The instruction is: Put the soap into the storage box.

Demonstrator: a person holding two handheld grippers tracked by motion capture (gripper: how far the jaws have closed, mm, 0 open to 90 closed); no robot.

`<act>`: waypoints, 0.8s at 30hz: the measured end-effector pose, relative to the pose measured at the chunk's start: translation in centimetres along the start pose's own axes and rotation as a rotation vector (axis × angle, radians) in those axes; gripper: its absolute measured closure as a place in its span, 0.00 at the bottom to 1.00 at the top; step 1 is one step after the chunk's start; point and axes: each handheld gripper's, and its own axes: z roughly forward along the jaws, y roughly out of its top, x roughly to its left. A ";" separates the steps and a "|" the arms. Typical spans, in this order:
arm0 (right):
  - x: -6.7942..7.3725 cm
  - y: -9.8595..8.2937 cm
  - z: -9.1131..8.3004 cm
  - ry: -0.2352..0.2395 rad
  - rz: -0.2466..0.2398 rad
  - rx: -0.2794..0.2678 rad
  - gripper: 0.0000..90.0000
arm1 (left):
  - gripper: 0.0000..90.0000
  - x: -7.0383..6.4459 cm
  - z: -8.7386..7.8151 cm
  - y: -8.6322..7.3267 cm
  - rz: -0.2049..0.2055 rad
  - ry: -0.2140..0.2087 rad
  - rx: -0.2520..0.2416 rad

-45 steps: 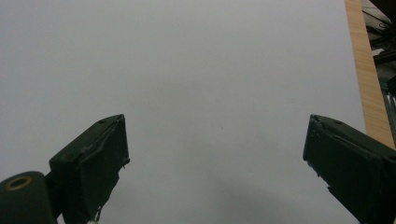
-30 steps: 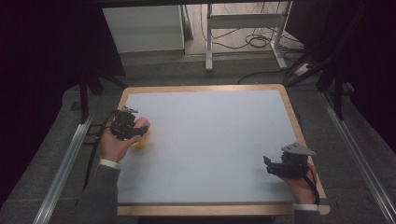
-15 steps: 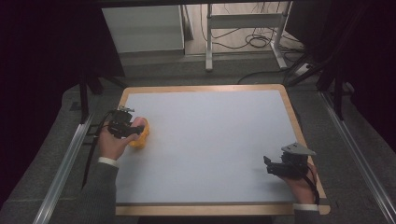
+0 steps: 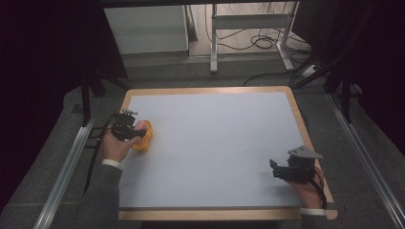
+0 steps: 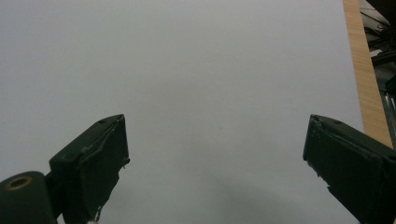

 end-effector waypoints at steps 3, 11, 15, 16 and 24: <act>0.1 0.0 0.0 0.002 -0.001 0.000 0.07 | 0.67 0.1 0.5 0.0 -0.001 -0.001 0.012; 0.1 0.0 0.0 0.001 0.000 0.001 0.07 | 0.67 0.3 1.6 -0.5 -0.007 0.004 0.041; 0.1 0.0 0.1 0.002 -0.004 0.004 0.07 | 0.64 0.2 1.4 -0.6 -0.005 0.002 0.017; 0.1 0.0 0.1 0.002 -0.005 0.003 0.07 | 0.58 0.2 1.2 -0.5 -0.001 0.001 0.001; 0.1 0.0 0.1 -0.001 -0.004 0.003 0.07 | 0.30 -0.5 -1.8 -0.6 0.023 -0.044 -0.124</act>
